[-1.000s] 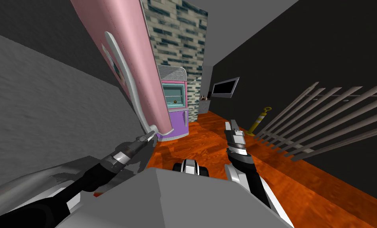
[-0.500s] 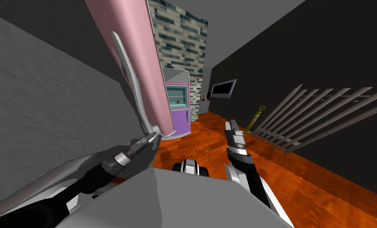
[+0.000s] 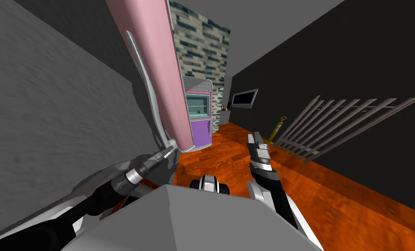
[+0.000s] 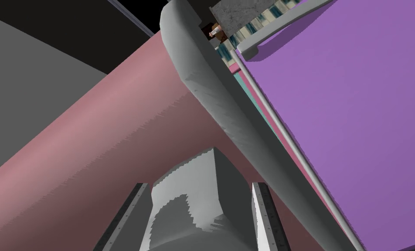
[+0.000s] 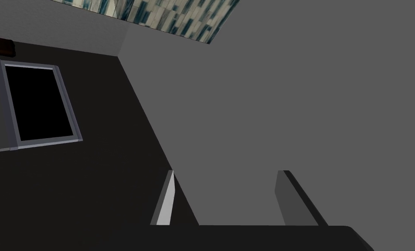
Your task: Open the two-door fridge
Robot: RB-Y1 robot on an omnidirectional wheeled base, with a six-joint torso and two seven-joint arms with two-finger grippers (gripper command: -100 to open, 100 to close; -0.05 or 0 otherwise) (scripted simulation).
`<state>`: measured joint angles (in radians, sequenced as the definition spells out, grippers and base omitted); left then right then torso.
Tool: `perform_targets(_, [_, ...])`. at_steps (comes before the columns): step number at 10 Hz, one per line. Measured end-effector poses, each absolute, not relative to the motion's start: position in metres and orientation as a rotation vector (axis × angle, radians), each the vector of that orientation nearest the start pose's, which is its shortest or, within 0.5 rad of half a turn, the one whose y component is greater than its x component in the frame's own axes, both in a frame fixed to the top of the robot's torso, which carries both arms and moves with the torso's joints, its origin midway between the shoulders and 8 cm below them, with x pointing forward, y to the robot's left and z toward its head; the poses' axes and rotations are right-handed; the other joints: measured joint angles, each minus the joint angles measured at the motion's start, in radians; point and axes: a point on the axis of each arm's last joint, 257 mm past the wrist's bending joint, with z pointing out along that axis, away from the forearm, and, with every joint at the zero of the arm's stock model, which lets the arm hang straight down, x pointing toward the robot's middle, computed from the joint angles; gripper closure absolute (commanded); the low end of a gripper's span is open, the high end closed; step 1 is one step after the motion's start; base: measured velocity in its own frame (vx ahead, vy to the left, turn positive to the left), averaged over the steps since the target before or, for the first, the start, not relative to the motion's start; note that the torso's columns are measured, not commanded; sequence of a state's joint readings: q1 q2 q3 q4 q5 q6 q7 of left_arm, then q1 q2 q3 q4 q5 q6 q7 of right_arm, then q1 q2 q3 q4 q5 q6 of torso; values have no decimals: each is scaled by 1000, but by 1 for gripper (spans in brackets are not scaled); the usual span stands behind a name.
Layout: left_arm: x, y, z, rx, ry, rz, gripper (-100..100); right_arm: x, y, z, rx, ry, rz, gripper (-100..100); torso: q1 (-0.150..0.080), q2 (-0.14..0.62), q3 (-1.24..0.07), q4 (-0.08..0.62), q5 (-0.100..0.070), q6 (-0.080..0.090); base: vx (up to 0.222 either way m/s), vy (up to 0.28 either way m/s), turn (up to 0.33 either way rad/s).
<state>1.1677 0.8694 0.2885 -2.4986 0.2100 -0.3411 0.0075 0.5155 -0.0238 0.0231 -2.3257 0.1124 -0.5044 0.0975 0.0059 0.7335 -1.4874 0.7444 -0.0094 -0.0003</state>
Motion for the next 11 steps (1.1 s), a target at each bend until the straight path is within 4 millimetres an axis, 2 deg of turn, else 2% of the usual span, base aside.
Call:
perform_targets(1, [273,288,-77,-514,1608,-1046,-100,336,-255,39,505,691,1166,0,2,6,0,-5,0,-4,57,-16,150])
perform_targets(3, [269,287,-70,-499,1621,-1054,-100,336,-255,39,505,691,1167,0,-4,5,10,-5,8,0,50,-11,98])
perform_targets(11, [253,279,-57,-481,1686,-1078,-100,336,-255,39,505,691,1167,0,-15,5,0,5,-7,2,28,-12,72])
